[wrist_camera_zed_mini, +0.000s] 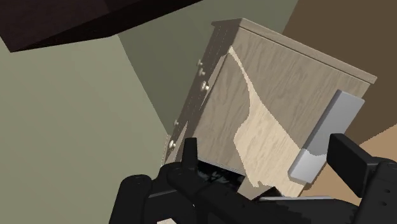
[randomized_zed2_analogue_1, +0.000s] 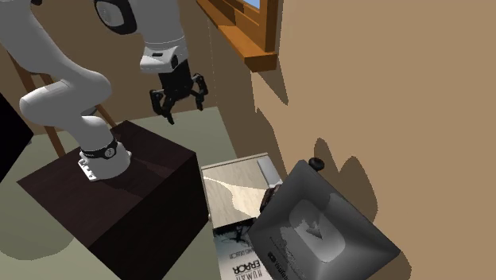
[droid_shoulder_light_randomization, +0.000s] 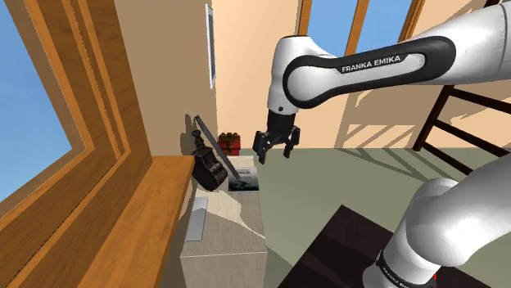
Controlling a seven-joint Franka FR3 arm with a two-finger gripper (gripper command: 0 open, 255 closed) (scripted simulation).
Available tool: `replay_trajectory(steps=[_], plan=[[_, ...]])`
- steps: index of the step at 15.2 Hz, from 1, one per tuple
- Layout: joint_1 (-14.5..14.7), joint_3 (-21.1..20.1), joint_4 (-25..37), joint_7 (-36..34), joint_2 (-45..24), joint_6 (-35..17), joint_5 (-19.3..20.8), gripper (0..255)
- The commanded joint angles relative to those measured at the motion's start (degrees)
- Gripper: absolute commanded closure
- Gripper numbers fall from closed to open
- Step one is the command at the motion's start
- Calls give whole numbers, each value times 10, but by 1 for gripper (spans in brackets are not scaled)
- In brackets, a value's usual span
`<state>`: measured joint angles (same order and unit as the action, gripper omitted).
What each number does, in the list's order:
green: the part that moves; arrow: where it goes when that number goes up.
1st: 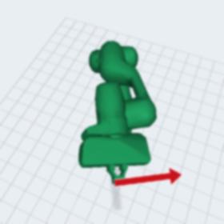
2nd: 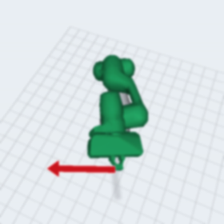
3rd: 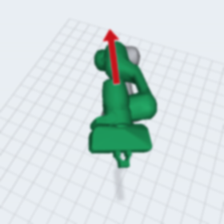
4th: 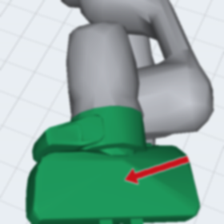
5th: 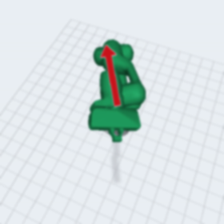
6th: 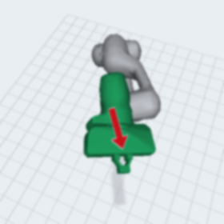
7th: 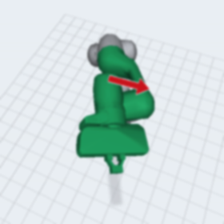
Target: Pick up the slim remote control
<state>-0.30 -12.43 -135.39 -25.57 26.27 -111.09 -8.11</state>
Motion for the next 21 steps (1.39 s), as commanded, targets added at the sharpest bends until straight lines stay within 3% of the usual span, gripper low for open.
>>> replay_trajectory(steps=[1,6,12,21], plan=[[1,-18,8,-27,-36,-29,1,0],[-2,-56,38,-94,-138,-99,22,0],[1,-86,100,-187,-274,-163,80,0],[49,-70,250,-316,-487,-202,183,0]])
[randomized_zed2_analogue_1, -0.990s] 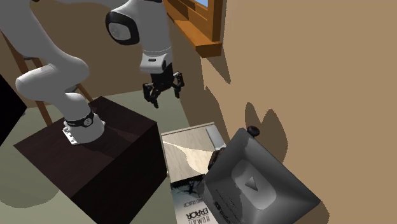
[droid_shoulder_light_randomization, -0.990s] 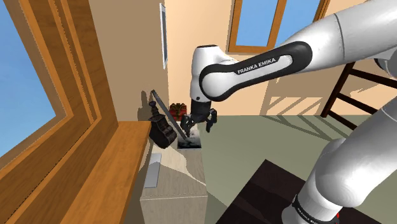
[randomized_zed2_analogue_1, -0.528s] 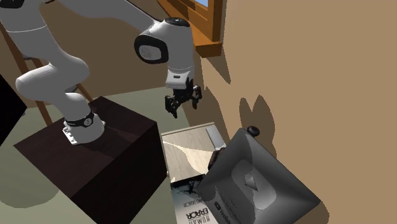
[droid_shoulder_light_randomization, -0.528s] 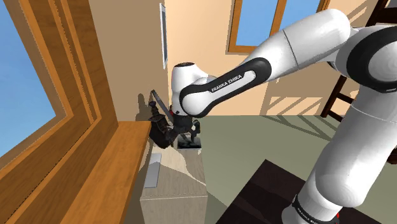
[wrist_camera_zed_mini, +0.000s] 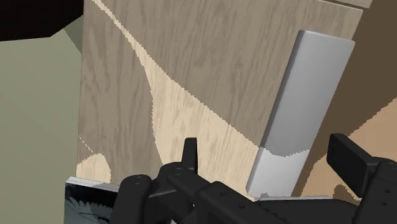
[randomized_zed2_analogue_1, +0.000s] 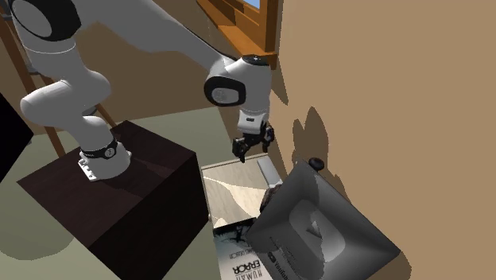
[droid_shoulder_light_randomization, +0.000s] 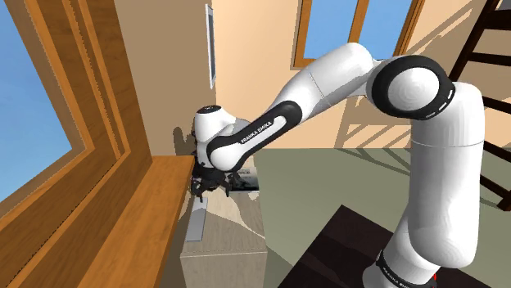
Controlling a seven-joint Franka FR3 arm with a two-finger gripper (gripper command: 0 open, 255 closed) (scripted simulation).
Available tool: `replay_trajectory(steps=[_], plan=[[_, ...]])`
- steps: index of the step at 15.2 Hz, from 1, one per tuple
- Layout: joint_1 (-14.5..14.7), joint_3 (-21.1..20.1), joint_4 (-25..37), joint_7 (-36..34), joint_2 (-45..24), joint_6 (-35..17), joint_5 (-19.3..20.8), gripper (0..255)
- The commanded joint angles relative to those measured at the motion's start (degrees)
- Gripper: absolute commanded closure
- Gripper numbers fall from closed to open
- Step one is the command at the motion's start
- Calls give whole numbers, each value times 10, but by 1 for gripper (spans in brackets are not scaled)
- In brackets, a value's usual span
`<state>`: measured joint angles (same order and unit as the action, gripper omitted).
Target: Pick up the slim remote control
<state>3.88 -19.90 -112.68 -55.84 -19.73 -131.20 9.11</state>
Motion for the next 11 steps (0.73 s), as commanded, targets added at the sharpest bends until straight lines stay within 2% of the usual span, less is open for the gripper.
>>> replay_trajectory(steps=[1,7,11], plan=[[15,9,44,-24,-50,-1,20,0],[61,39,190,-71,-192,11,53,0],[69,49,194,-72,-210,-3,53,0]])
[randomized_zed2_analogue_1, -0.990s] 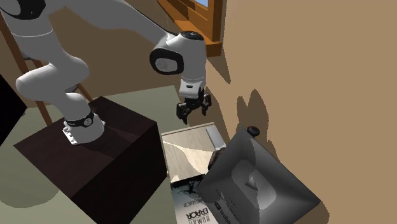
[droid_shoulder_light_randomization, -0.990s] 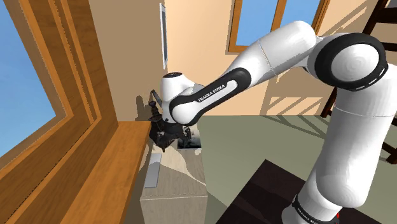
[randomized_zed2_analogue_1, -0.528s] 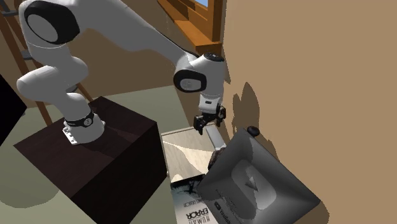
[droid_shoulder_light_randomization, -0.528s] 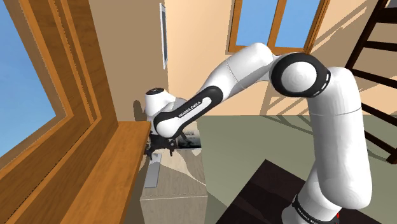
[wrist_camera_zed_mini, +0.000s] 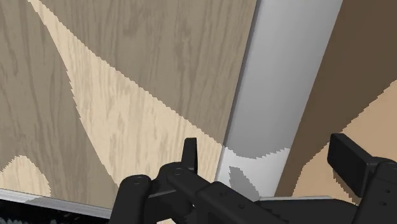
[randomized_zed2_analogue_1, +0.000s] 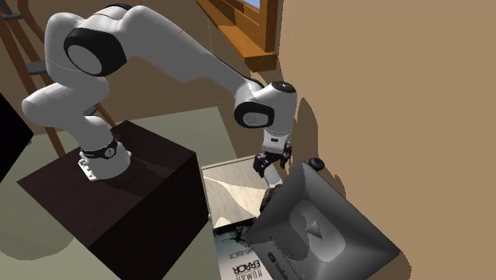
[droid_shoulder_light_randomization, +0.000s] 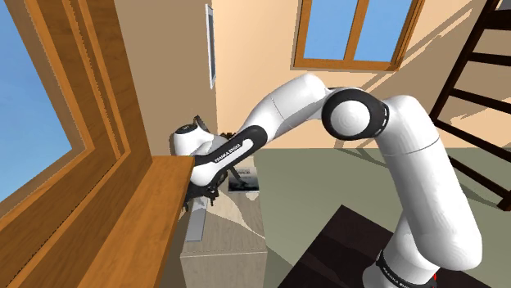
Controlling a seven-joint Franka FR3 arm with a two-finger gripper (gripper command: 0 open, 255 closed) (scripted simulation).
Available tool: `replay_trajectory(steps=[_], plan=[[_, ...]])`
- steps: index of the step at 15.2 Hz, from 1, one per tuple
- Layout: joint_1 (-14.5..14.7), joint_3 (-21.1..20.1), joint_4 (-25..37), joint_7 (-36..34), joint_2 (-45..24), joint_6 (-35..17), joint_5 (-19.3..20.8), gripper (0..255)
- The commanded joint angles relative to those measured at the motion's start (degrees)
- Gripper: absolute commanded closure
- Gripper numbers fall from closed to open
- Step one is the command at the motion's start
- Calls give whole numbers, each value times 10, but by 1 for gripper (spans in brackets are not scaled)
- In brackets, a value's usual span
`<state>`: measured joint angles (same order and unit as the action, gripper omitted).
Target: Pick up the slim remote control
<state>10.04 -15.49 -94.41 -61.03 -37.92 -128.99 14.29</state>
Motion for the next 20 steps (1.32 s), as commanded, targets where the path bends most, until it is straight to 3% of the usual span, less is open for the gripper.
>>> replay_trajectory(steps=[1,6,7,13,15,20], plan=[[8,6,12,-21,-33,-30,2,0],[7,5,15,-27,-53,-46,13,0],[11,4,30,-29,-61,-37,13,255],[0,9,52,-11,-75,-32,13,255],[-4,9,20,-13,-59,-48,14,255],[-2,-6,12,-27,-33,-26,12,255]])
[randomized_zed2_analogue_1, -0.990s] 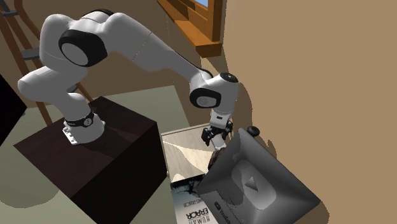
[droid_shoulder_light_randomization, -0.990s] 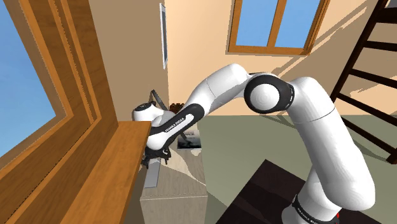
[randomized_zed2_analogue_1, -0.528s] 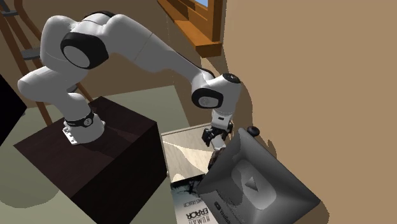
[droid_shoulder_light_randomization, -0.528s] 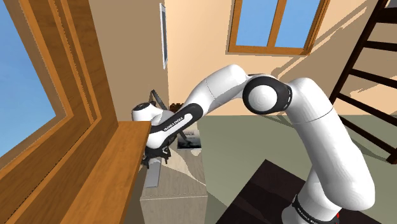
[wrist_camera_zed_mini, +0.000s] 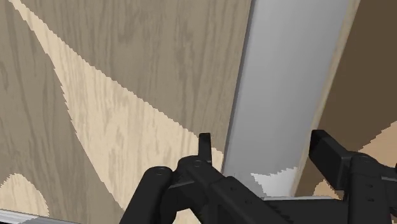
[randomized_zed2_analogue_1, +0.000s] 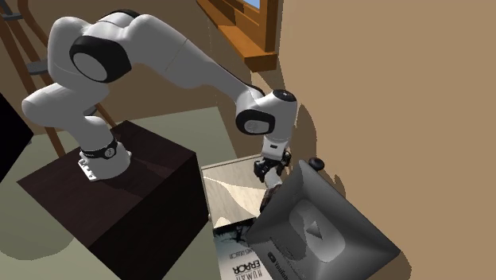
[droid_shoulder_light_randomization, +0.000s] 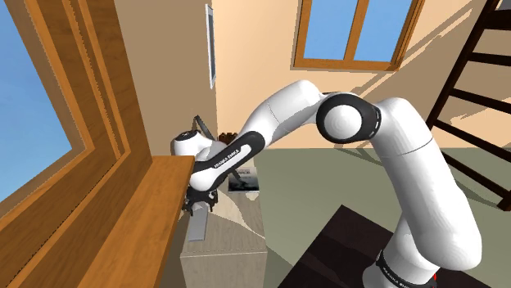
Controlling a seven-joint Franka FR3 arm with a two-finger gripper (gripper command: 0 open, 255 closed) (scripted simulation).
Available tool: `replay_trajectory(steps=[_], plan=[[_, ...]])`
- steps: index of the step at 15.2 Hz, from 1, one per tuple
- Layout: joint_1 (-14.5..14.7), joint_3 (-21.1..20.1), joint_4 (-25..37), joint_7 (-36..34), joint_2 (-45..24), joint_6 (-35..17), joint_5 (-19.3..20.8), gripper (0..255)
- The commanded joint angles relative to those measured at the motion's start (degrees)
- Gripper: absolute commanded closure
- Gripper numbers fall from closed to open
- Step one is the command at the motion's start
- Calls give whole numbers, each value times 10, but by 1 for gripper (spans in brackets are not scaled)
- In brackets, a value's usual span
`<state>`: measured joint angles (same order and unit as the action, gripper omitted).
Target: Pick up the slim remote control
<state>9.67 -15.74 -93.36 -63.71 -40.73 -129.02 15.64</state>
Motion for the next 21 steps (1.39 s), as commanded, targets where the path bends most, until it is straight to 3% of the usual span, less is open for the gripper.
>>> replay_trajectory(steps=[1,7,8,10,19,20,21], plan=[[0,-6,1,1,0,-21,-2,255],[-6,-11,-4,5,22,0,-7,255],[-6,-11,-4,5,22,0,-7,0],[-1,-15,-46,-4,37,-36,0,0],[4,-6,-42,-14,-4,-71,16,0],[1,-7,-47,-12,1,-71,15,255],[0,-8,-48,-11,3,-69,14,255]])
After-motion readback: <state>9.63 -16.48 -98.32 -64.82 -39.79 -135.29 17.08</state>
